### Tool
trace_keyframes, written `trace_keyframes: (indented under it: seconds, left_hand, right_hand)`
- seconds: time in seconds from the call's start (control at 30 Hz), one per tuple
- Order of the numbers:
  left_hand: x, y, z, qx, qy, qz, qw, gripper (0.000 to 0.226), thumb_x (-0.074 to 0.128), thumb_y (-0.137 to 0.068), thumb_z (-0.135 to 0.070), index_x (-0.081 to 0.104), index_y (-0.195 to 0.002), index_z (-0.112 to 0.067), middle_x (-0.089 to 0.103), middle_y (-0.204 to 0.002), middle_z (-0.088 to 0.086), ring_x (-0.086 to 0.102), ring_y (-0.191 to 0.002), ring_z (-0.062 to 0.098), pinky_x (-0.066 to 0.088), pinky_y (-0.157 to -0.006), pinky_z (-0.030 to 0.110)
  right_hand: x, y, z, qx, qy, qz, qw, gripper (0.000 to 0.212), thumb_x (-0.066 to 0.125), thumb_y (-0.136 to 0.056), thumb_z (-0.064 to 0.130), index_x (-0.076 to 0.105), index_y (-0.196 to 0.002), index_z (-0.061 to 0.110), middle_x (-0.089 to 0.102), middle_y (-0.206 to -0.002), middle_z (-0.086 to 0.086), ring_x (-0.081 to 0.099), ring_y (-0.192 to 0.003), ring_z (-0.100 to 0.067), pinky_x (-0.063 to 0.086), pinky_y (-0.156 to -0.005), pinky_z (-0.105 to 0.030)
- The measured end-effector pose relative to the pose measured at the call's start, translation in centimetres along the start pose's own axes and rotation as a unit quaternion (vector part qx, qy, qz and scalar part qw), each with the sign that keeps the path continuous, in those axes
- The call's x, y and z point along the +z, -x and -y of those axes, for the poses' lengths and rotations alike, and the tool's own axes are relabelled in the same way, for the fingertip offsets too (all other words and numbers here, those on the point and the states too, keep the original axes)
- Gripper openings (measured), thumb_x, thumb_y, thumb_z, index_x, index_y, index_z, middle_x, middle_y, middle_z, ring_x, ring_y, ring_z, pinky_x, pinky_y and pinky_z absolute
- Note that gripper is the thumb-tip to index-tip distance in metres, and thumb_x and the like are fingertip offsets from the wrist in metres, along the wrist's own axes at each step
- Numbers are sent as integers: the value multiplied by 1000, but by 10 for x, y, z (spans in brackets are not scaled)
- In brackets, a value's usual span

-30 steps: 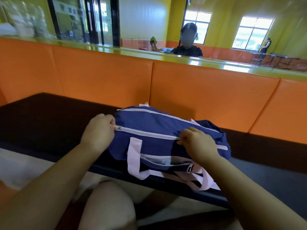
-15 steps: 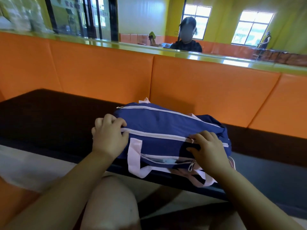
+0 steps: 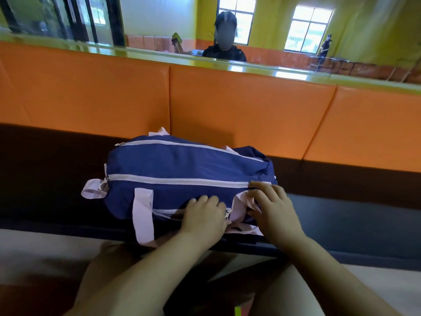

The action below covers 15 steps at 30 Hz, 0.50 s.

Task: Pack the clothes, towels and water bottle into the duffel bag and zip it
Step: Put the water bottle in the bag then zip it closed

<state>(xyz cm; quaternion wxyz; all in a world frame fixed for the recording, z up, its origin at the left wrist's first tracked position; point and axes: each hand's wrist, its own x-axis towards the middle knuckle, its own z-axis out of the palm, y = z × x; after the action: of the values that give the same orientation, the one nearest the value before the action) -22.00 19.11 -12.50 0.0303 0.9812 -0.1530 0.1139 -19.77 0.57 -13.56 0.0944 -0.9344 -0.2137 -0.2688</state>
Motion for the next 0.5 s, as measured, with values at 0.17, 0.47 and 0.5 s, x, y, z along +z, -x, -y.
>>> trace_keyframes:
  seconds: [0.17, 0.47, 0.5]
  left_hand:
    - [5, -18, -14, -23, -41, 25, 999, 33, 48, -92, -38, 56, -114, -14, 58, -119, 8, 53, -111, 30, 41, -87, 38]
    - [-12, -10, 6, -38, 76, 7, 996, 21, 49, -94, -30, 62, -99, -15, 60, -104, 5, 56, -100, 25, 45, -78, 36]
    - [-14, -7, 8, -44, 82, 2, 996, 19, 50, -94, -29, 61, -96, -14, 60, -102, 5, 56, -99, 25, 45, -77, 36]
  right_hand:
    - [2, -3, -5, -15, 3, 13, 1000, 55, 84, -57, 17, 60, -106, 21, 58, -129, 0, 47, -110, -27, 52, -75, -44]
    - [20, -5, 12, 1, 82, -13, 997, 66, 79, -62, 38, 57, -124, 29, 54, -136, -7, 48, -115, -32, 43, -84, -54]
    - [22, -5, 14, 7, 92, -12, 996, 66, 79, -63, 39, 57, -124, 29, 54, -137, -7, 51, -115, -33, 43, -84, -56]
